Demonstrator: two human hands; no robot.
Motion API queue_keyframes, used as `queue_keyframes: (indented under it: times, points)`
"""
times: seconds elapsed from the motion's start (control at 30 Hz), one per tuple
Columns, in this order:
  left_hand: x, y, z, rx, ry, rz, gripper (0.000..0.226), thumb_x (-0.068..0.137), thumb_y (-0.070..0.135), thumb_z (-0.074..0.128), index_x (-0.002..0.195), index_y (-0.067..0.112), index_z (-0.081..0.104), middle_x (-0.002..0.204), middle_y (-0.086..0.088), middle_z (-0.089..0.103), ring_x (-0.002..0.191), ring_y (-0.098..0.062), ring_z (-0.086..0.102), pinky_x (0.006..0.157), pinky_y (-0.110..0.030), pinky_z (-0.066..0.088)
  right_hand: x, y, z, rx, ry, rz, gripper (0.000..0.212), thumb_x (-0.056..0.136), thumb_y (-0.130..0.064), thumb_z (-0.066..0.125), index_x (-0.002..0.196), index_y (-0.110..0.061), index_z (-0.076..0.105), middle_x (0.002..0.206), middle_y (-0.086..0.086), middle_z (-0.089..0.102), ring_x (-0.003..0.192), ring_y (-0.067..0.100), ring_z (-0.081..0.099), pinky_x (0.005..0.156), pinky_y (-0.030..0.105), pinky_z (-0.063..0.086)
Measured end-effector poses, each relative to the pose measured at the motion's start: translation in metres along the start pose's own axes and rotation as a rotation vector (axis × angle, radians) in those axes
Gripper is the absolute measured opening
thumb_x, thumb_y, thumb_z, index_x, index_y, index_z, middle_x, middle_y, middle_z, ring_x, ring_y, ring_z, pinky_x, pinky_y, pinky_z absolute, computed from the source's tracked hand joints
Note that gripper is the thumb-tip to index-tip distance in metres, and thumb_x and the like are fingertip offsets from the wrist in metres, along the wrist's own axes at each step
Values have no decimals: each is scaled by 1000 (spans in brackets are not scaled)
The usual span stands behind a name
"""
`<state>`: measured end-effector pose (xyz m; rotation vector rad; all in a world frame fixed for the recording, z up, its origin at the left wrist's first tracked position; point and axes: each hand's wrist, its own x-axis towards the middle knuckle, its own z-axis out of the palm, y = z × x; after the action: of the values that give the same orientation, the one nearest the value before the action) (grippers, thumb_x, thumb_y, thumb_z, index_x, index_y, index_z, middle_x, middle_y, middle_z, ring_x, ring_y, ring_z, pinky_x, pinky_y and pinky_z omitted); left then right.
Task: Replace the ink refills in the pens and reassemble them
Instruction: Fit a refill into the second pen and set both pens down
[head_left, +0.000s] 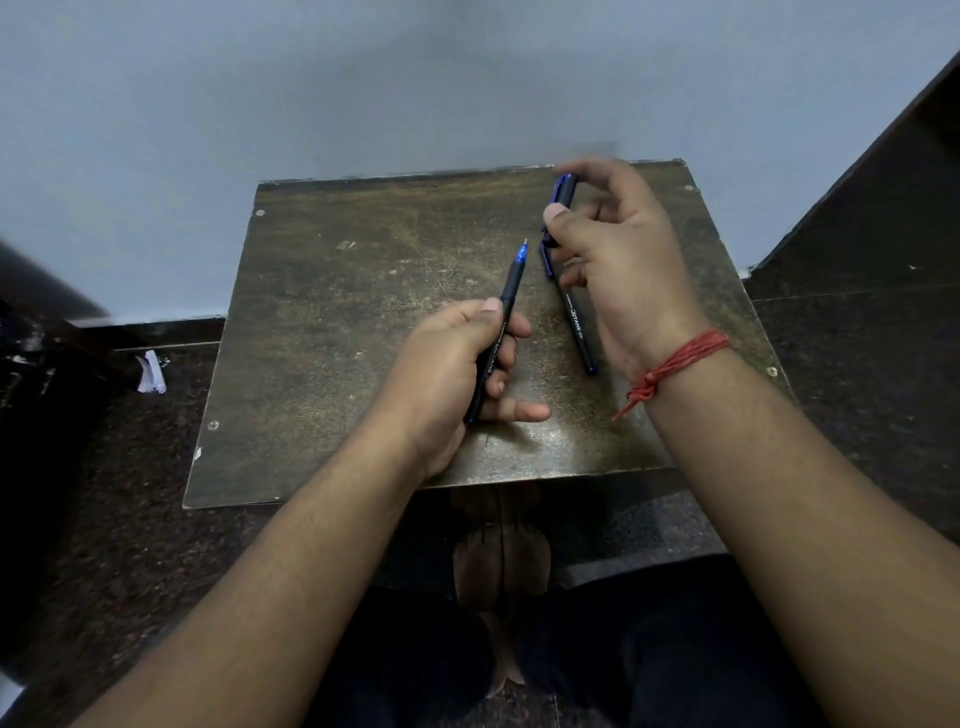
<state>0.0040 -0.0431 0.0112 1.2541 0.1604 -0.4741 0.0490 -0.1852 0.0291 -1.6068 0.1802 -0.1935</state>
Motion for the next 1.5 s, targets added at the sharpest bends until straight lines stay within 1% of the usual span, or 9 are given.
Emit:
queue_keyframes:
  times: [0.4, 0.57, 0.77, 0.93, 1.03, 1.1, 1.23, 1.33, 1.5]
  points:
    - [-2, 0, 1, 25, -38, 2, 28, 106, 24, 42, 94, 6, 60, 65, -1, 45, 47, -8, 35, 50, -36, 57, 0, 5, 4, -63, -56, -82, 11, 94, -9, 64, 104, -14, 61, 81, 16, 54, 73, 15, 59, 59, 14, 46]
    - [1, 0, -1, -9, 22, 30, 29, 105, 24, 43, 88, 9, 60, 62, 1, 43, 44, -6, 32, 44, -29, 52, -5, 9, 11, -218, -150, -114, 5, 94, -16, 65, 98, -18, 65, 80, 3, 62, 69, 5, 59, 65, 23, 48]
    - [4, -5, -3, -7, 79, 89, 32, 106, 22, 41, 81, 10, 56, 59, 1, 40, 37, -4, 27, 37, -20, 37, -11, 9, 22, -237, -97, -119, 3, 94, -14, 63, 97, -13, 62, 79, 3, 60, 69, 10, 54, 67, 33, 49]
    - [5, -2, -6, -1, 130, 146, 35, 106, 19, 40, 75, 11, 54, 60, -2, 38, 37, -5, 25, 35, -19, 31, -17, 6, 33, -284, -109, -180, 15, 95, -12, 61, 109, -13, 60, 75, -1, 57, 63, 3, 55, 61, 20, 48]
    - [10, 0, -4, 22, 165, 191, 35, 107, 20, 39, 76, 11, 52, 61, -2, 42, 40, -7, 30, 35, -22, 38, -22, 8, 36, -418, -162, -223, 42, 94, -19, 62, 135, -26, 54, 80, -5, 59, 74, 5, 59, 71, 19, 48]
    - [9, -1, 0, 67, 165, 180, 35, 108, 22, 36, 81, 10, 55, 59, 0, 47, 40, -8, 39, 41, -26, 50, -21, 10, 34, -428, -150, -204, 47, 93, -19, 64, 138, -30, 54, 75, -9, 58, 66, 0, 56, 67, 12, 45]
    - [5, -4, 8, 124, 95, 142, 31, 108, 21, 35, 90, 8, 57, 74, -11, 53, 53, -12, 52, 57, -37, 62, -16, 10, 28, -371, -31, -166, 37, 91, -22, 68, 127, -26, 59, 69, -10, 57, 62, 3, 58, 68, 29, 53]
    - [4, -5, 10, 177, 72, 143, 22, 105, 15, 43, 98, 4, 60, 85, -15, 51, 59, -12, 53, 63, -40, 63, -10, 9, 21, -418, 76, -180, 26, 90, -26, 67, 112, -21, 55, 69, -7, 61, 65, 7, 63, 68, 32, 54]
    - [2, -7, 6, 352, 136, 201, 13, 102, 16, 52, 106, 13, 64, 79, -13, 60, 55, -16, 64, 64, -55, 61, 0, 9, 5, -511, 187, -208, 18, 90, -29, 66, 101, -23, 54, 67, -11, 55, 62, -1, 54, 60, 20, 43]
